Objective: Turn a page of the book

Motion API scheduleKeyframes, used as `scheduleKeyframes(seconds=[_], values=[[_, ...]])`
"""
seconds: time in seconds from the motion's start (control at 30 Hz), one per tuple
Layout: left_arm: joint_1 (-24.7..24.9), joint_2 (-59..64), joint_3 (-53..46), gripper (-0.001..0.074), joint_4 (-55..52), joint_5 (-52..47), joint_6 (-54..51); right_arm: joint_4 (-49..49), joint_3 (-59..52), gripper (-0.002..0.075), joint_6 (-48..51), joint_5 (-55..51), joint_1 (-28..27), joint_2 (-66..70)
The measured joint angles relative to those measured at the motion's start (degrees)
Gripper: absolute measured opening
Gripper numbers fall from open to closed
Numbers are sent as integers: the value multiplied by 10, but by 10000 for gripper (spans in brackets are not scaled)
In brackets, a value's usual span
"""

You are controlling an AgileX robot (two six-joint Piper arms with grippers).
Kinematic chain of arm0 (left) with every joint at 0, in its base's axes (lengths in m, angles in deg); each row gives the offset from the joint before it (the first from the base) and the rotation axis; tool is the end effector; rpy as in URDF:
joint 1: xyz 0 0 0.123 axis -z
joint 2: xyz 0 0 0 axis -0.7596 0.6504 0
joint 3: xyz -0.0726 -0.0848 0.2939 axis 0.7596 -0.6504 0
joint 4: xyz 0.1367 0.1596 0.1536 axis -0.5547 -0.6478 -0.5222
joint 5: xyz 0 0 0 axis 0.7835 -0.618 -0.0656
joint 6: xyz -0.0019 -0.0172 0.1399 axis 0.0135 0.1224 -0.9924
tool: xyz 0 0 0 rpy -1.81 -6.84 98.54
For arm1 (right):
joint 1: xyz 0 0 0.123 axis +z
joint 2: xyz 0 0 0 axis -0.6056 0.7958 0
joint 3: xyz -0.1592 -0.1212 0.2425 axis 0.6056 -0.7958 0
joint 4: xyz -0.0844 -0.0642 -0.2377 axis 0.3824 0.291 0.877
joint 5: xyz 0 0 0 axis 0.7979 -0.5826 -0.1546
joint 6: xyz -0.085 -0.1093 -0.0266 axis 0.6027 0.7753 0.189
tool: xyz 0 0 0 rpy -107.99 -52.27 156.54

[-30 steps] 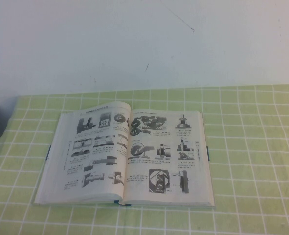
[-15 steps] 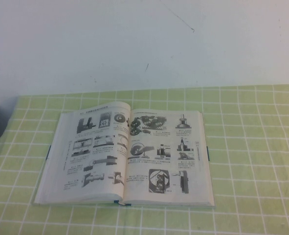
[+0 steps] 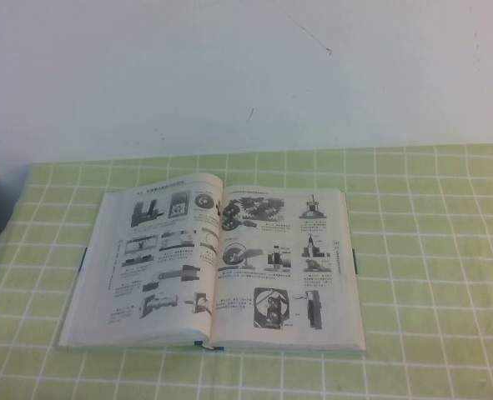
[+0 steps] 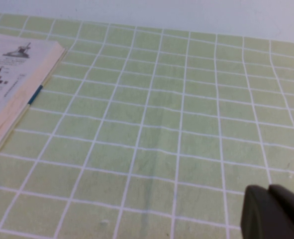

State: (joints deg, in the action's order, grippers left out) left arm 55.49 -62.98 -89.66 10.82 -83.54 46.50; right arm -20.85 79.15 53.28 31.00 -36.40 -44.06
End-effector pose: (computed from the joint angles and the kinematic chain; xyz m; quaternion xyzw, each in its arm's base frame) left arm 0.0798 -0.0137 0.1654 0.0139 0.7889 -0.0770 0.6096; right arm 0.0800 0.0030 0.1606 -0.0512 0.7973 -0.0214 0.6011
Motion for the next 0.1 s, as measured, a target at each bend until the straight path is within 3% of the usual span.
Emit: scheduleKeyframes(seconds=[0.1], values=[[0, 0, 0, -4, 0, 0, 0, 0, 0, -3, 0, 0, 0, 0]])
